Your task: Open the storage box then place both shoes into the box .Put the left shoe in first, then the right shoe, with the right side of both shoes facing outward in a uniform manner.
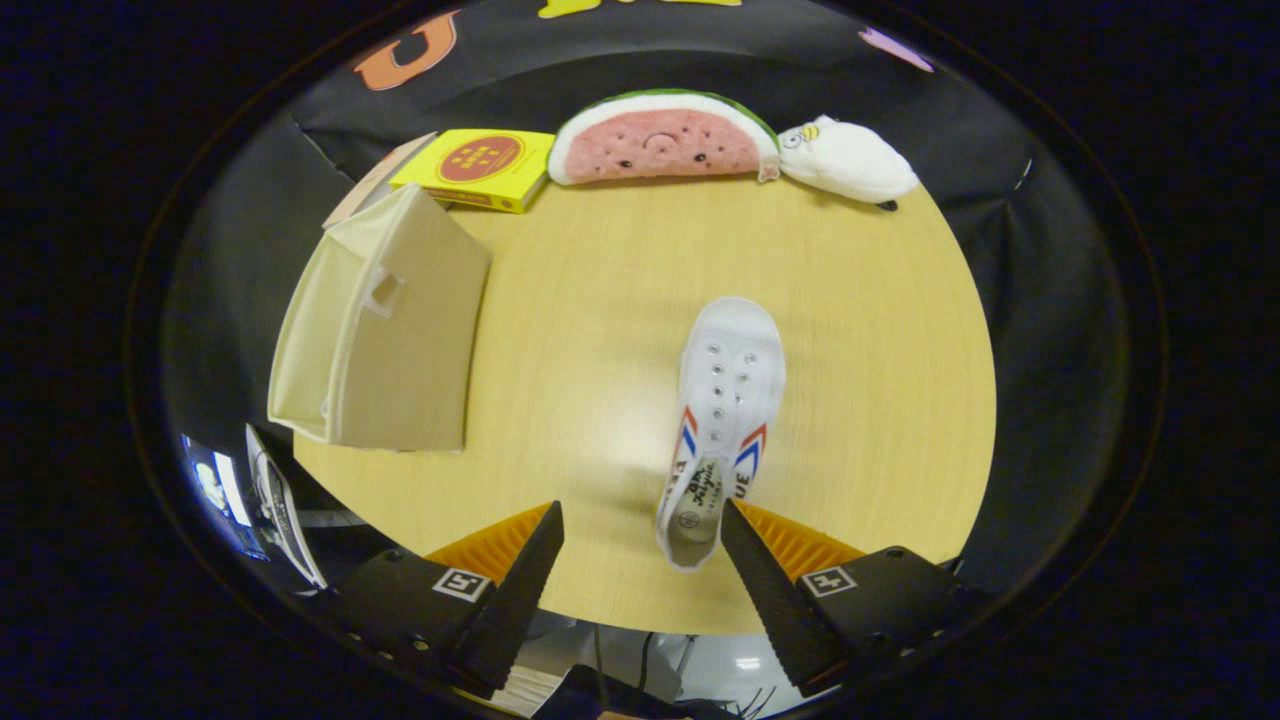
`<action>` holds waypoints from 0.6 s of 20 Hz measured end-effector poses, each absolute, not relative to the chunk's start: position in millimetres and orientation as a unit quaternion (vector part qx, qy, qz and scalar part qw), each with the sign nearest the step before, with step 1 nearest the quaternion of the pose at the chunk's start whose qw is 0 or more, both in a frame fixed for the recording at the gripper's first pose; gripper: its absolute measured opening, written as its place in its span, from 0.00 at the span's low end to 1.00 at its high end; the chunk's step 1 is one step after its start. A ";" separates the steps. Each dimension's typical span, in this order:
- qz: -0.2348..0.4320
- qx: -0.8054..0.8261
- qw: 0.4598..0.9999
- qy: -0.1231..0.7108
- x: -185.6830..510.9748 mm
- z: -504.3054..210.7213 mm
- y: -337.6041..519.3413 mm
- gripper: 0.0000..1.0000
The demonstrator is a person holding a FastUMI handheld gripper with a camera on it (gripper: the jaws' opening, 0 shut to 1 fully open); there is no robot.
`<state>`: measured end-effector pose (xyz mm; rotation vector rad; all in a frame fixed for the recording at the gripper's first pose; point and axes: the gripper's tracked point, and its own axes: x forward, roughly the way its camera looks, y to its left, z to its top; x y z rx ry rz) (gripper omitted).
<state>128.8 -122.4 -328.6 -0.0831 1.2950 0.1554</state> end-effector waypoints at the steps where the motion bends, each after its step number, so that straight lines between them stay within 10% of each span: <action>1: 0.064 -0.042 0.791 0.607 128.8 -336.5 -132.6 0.96; 10: 0.007 -0.067 0.787 0.613 164.5 -399.1 -185.8 0.94; 12: 0.020 -0.055 0.782 0.620 169.9 -402.8 -177.9 0.75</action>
